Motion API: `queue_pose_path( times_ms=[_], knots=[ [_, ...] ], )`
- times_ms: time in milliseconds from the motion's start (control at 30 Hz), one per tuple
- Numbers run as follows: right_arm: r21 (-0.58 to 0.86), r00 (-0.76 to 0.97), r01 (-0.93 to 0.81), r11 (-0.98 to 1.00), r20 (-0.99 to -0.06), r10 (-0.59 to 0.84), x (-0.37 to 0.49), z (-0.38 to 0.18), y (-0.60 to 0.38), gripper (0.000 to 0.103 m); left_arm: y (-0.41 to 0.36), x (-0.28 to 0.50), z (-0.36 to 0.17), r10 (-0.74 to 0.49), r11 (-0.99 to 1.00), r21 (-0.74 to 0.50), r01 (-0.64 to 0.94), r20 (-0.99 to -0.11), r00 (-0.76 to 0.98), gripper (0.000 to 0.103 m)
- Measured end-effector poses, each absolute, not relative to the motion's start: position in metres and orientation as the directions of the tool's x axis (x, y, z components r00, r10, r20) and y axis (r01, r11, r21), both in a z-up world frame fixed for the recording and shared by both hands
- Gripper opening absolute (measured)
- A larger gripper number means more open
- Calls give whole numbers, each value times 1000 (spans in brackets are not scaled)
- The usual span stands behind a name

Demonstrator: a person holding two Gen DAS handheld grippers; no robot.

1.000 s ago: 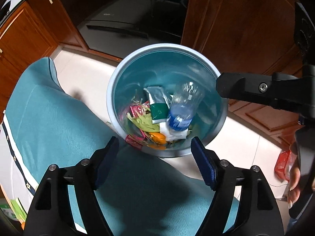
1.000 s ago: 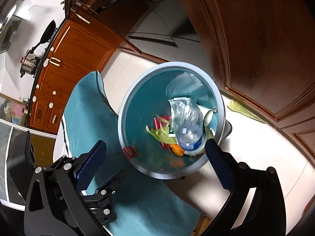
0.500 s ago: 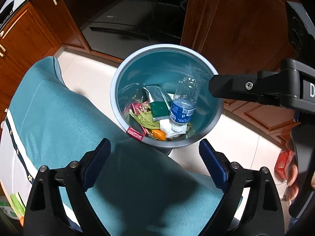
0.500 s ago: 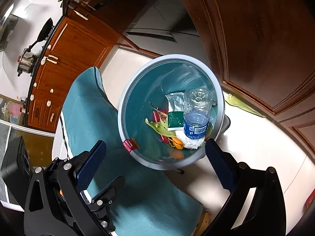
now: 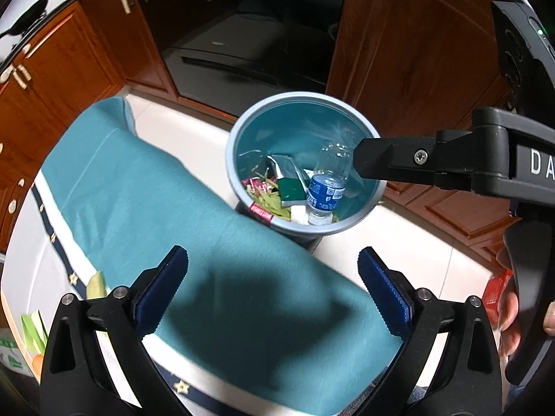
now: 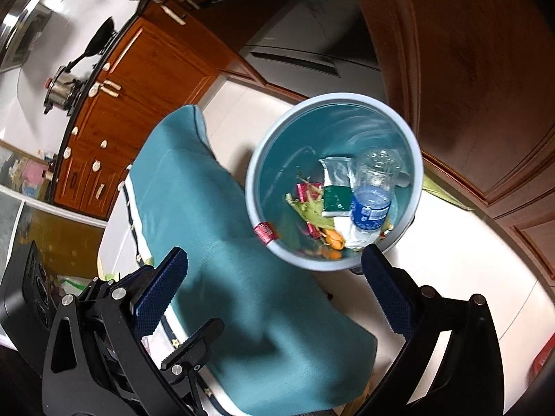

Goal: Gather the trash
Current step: 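Move both tools back toward the table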

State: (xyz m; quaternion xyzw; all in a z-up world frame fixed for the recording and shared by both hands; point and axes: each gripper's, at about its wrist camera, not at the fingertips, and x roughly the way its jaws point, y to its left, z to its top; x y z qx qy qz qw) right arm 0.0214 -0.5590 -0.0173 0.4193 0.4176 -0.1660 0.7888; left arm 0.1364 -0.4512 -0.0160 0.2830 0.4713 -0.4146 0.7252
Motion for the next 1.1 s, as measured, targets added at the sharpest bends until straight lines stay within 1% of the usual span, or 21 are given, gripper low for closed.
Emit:
queue_pose_path(
  times_ms=[267, 700, 900, 1100],
  knots=[
    [505, 602, 549, 666, -792, 103, 32, 10, -507, 96, -398, 138, 4, -364, 556, 6, 831, -897, 250, 99],
    [440, 556, 414, 797, -816, 161, 82, 39, -398, 96, -273, 169, 21, -394, 681, -52, 730, -867, 305, 99],
    [423, 516, 364, 830, -833, 198, 111, 31, -359, 96, -209, 190, 16, -374, 750, -74, 658, -867, 329, 99],
    [417, 456, 316, 852, -855, 249, 149, 5, -322, 96, -146, 211, 6, -360, 813, -114, 570, -869, 339, 99]
  ],
)
